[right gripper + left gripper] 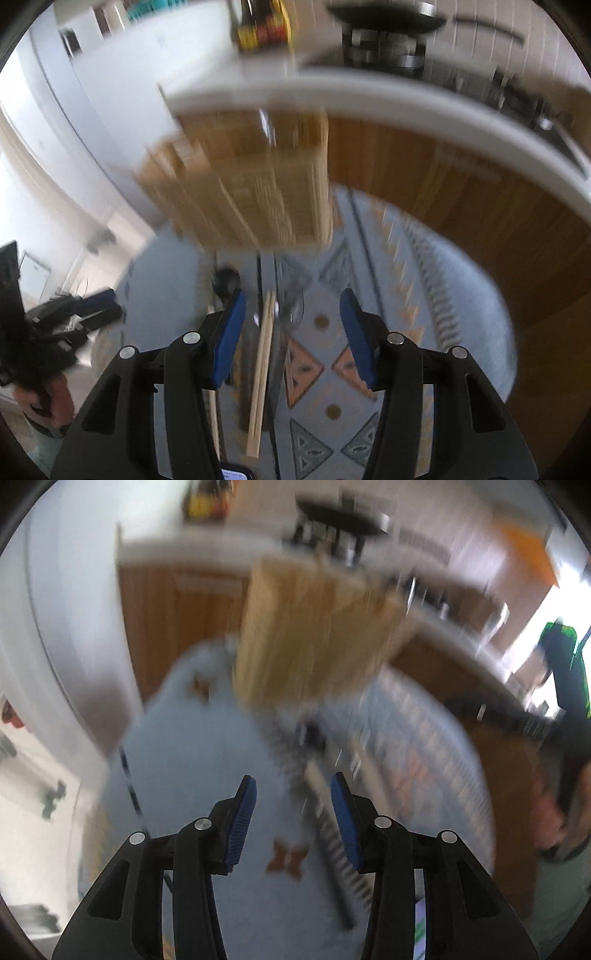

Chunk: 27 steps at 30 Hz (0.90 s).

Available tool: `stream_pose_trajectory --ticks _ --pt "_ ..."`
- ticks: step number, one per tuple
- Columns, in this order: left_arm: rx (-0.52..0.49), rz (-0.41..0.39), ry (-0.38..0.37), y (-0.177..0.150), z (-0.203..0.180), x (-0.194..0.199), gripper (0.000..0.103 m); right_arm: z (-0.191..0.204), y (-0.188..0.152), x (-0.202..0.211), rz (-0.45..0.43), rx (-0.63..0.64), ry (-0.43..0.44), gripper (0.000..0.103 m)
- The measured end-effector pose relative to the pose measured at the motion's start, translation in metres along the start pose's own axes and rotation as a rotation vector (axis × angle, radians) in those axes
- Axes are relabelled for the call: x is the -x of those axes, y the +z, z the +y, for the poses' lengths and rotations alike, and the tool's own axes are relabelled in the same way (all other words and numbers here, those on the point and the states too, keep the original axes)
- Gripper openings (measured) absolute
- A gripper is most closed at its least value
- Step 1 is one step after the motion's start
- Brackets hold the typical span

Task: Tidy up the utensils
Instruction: 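Grasp a clear spoon with the left tool while the right tool grasps another clear spoon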

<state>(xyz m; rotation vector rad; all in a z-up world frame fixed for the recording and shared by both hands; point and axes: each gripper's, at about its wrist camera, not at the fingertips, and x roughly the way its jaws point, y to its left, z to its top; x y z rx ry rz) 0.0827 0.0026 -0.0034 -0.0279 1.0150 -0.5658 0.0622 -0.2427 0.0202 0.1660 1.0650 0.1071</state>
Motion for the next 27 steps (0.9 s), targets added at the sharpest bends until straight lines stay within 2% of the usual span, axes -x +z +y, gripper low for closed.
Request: stream_pose_trajectory --ticks 2,7,11,15,20,22,23,25,27 --pt "-0.022 0.053 0.025 -0.013 -0.003 -0.02 0.037 -0.002 -0.005 -0.02 0.053 -0.005 0.015 0.049" --pt "-0.046 0.125 0.016 -0.027 -0.014 -0.045 0.037 -0.018 -0.006 -0.053 0.127 -0.056 0.008 0.049" --pt "-0.115 0.174 0.072 -0.034 -0.03 -0.055 0.037 -0.022 -0.006 -0.065 0.14 -0.054 -0.012 0.049" --pt "-0.17 0.171 0.156 -0.036 -0.041 -0.061 0.037 -0.017 -0.01 -0.076 0.164 -0.036 0.0 0.042" --pt "-0.236 0.154 0.246 -0.033 -0.054 -0.066 0.036 0.003 -0.021 -0.084 0.201 0.053 -0.016 0.041" --pt "-0.244 0.149 0.25 -0.032 -0.058 -0.068 0.033 0.008 -0.025 -0.086 0.208 0.073 -0.021 0.041" --pt "-0.245 0.145 0.25 -0.032 -0.058 -0.068 0.031 0.011 -0.027 -0.088 0.21 0.078 -0.025 0.041" --pt "-0.257 0.13 0.285 -0.033 -0.059 -0.067 0.019 0.022 -0.031 -0.09 0.208 0.092 -0.046 0.041" --pt "-0.257 0.128 0.29 -0.034 -0.056 -0.065 0.015 0.027 -0.034 -0.092 0.199 0.106 -0.068 0.041"
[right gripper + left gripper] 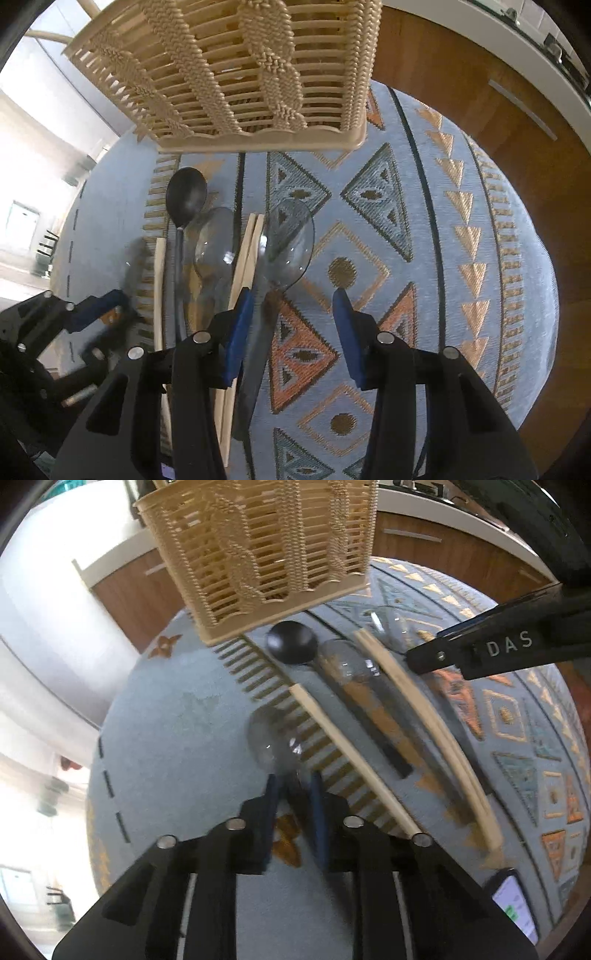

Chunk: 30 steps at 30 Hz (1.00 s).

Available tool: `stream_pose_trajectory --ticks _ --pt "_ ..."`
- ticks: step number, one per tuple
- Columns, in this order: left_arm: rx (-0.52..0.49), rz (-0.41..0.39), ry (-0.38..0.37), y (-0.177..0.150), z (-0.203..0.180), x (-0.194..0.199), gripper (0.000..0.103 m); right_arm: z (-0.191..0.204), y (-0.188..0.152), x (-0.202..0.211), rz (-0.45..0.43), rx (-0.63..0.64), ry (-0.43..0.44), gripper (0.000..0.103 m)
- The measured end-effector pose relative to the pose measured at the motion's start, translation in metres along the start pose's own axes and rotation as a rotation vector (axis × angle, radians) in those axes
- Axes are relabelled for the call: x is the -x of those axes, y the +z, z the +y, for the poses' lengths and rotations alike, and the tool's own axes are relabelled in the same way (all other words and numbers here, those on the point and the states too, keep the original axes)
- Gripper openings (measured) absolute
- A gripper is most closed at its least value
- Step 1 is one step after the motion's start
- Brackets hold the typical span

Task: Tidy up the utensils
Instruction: 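Grasp a clear spoon with the left tool while the right tool grasps another clear spoon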

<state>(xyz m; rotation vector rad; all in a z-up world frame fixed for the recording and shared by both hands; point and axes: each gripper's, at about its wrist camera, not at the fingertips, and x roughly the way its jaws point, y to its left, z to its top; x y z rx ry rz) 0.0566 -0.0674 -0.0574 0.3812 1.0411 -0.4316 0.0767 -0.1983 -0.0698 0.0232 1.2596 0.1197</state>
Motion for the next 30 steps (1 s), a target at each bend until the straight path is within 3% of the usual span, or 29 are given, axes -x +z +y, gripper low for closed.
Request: stream_pose_trajectory --ticks 1,7,11,13,15,19,21,22,23,24,26,30 --pt "0.007 0.001 -0.011 0.001 0.002 0.0 0.015 0.003 -0.001 -0.001 -0.002 0.009 -0.007 0.035" --pt "0.069 0.004 -0.074 0.001 0.027 0.0 0.012 0.003 -0.002 -0.012 0.007 0.003 -0.008 0.036" --pt "0.035 0.013 -0.105 0.0 0.032 -0.001 0.013 0.01 0.015 -0.015 0.013 0.012 -0.022 0.038" --pt "-0.006 0.025 -0.109 0.0 0.028 -0.001 0.022 0.013 0.019 -0.017 0.02 0.008 -0.014 0.043" --pt "-0.013 0.044 -0.119 0.003 0.028 -0.001 0.046 0.015 0.019 -0.016 0.027 0.003 -0.005 0.048" --pt "-0.04 0.079 -0.095 0.009 0.025 -0.006 0.042 0.018 0.024 -0.016 0.035 0.005 -0.004 0.048" --pt "-0.04 0.102 -0.091 0.013 0.026 -0.007 0.033 0.016 0.028 -0.016 0.04 0.0 -0.003 0.048" --pt "-0.045 0.108 -0.082 0.015 0.026 -0.007 0.031 0.016 0.03 -0.017 0.04 0.004 -0.008 0.045" --pt "-0.048 0.118 -0.089 0.019 0.025 -0.009 0.026 0.013 0.032 -0.017 0.037 0.012 -0.028 0.034" --pt "-0.054 0.125 -0.083 0.021 0.024 -0.009 0.013 0.014 0.032 -0.015 0.032 0.024 -0.051 0.03" --pt "-0.059 0.125 -0.053 0.022 0.023 -0.01 0.009 0.011 0.034 -0.012 0.028 0.029 -0.033 0.03" --pt "0.019 0.064 -0.077 0.019 0.03 -0.008 0.009 0.005 0.032 -0.006 -0.005 0.034 0.007 0.029"
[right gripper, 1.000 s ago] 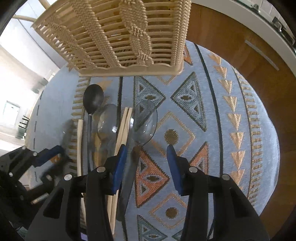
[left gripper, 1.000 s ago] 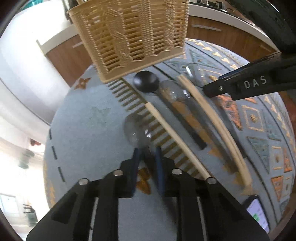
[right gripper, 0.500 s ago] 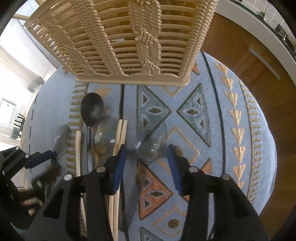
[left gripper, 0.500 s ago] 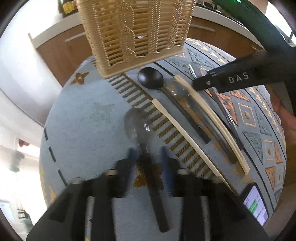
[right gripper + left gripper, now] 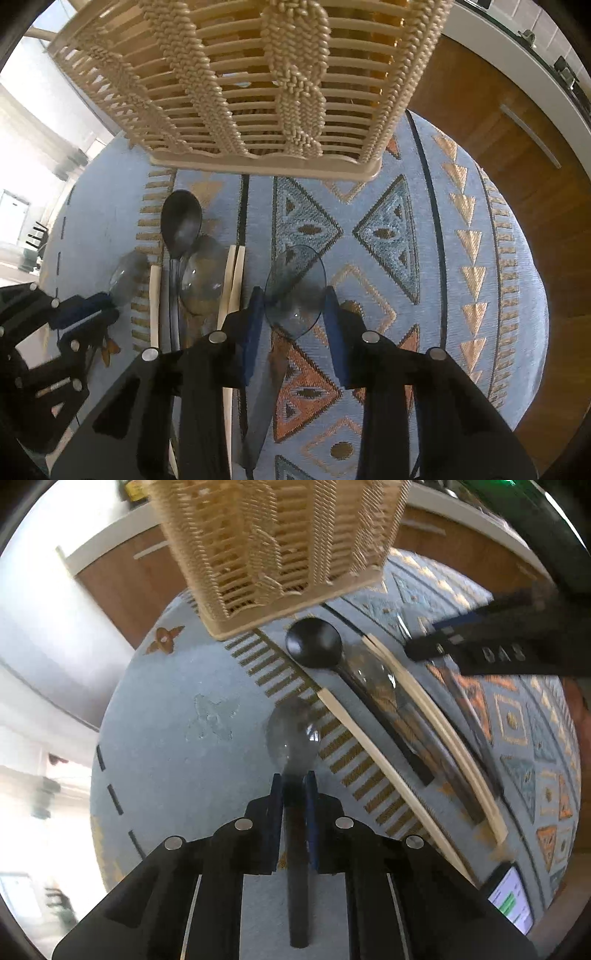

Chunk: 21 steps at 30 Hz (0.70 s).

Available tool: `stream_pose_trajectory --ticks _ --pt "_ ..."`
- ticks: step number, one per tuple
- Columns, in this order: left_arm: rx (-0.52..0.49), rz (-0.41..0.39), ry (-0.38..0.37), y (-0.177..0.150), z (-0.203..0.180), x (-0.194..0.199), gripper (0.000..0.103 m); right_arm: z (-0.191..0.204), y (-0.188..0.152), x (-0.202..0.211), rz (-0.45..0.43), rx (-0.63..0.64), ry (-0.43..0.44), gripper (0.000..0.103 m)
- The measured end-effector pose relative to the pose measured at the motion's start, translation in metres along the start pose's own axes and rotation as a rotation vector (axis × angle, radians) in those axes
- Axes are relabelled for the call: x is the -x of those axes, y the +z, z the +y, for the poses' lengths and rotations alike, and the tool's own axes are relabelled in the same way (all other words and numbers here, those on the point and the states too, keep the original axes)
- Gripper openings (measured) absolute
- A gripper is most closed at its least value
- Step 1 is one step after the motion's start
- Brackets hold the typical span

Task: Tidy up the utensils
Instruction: 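Grasp a clear spoon with the left tool while the right tool grasps another clear spoon, then lower both clear spoons into the woven caddy and open both tools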

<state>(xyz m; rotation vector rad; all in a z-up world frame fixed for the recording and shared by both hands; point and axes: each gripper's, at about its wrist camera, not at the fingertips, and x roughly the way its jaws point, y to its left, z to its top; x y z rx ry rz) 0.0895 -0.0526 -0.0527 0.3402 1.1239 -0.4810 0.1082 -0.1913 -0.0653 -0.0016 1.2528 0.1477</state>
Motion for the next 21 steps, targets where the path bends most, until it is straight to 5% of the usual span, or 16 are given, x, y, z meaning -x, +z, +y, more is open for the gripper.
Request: stream_pose_trajectory --ticks 7,21 --pt "0.124 -0.22 -0.141 -0.009 0.013 0.035 0.009 -0.008 -0.011 0.043 -0.152 0.05 0.034 0.029" --pt "0.176 -0.743 -0.109 0.018 0.005 0.187 0.009 0.002 -0.029 0.2 -0.608 0.099 0.111 0.029"
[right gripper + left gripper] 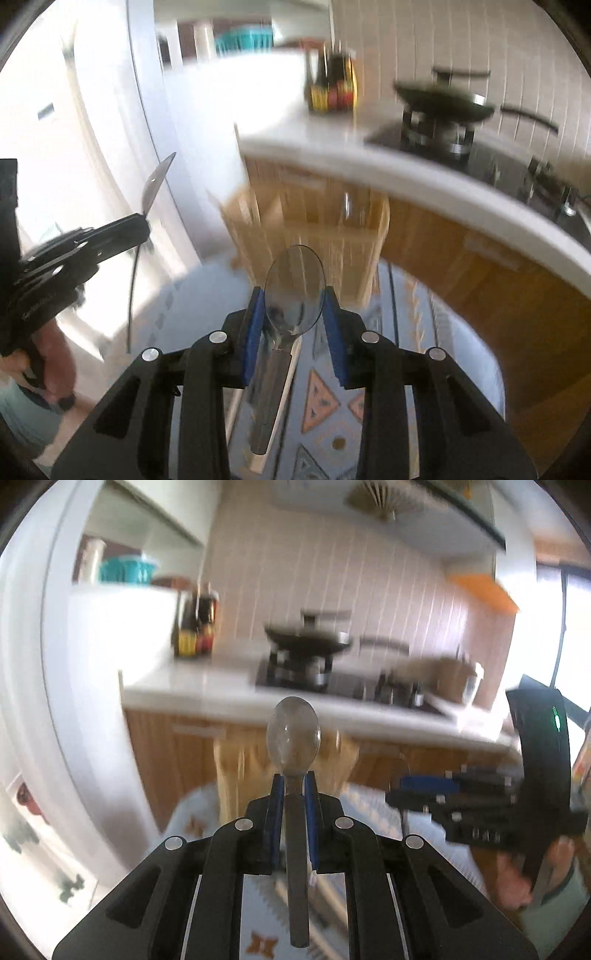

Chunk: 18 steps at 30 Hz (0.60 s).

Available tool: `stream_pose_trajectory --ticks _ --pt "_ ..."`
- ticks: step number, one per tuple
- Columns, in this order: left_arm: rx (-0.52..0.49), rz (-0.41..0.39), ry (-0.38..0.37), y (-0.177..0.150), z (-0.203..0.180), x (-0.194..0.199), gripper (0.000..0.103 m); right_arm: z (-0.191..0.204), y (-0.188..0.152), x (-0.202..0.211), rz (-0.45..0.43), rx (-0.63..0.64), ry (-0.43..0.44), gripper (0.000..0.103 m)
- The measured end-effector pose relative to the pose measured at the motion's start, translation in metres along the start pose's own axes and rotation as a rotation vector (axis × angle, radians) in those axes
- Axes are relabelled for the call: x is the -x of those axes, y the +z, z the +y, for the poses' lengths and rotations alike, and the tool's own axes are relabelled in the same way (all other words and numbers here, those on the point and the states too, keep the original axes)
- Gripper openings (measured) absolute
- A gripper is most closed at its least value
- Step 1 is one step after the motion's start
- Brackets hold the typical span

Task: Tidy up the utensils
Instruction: 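Lower both clear spoons into the woven caddy and open both tools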

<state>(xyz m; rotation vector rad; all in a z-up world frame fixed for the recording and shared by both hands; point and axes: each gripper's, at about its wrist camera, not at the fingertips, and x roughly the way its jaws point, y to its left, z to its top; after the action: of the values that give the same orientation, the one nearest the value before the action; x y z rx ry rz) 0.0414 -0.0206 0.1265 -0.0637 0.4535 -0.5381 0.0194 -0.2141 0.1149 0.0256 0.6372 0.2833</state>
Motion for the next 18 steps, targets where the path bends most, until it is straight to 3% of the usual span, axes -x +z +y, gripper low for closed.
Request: stream_pose_trajectory --ticks 4,11,18 --pt "0.039 -0.169 0.007 0.042 -0.001 0.004 0.009 0.0 0.038 0.022 -0.171 -0.003 -0.049 0.029" --pt "0.09 -0.365 0.043 0.062 0.014 -0.023 0.009 -0.006 0.076 0.026 -0.411 -0.014 -0.197 0.029" --pt "0.081 -0.4 0.112 0.057 0.029 -0.061 0.009 -0.005 0.086 -0.01 -0.532 -0.071 -0.269 0.029"
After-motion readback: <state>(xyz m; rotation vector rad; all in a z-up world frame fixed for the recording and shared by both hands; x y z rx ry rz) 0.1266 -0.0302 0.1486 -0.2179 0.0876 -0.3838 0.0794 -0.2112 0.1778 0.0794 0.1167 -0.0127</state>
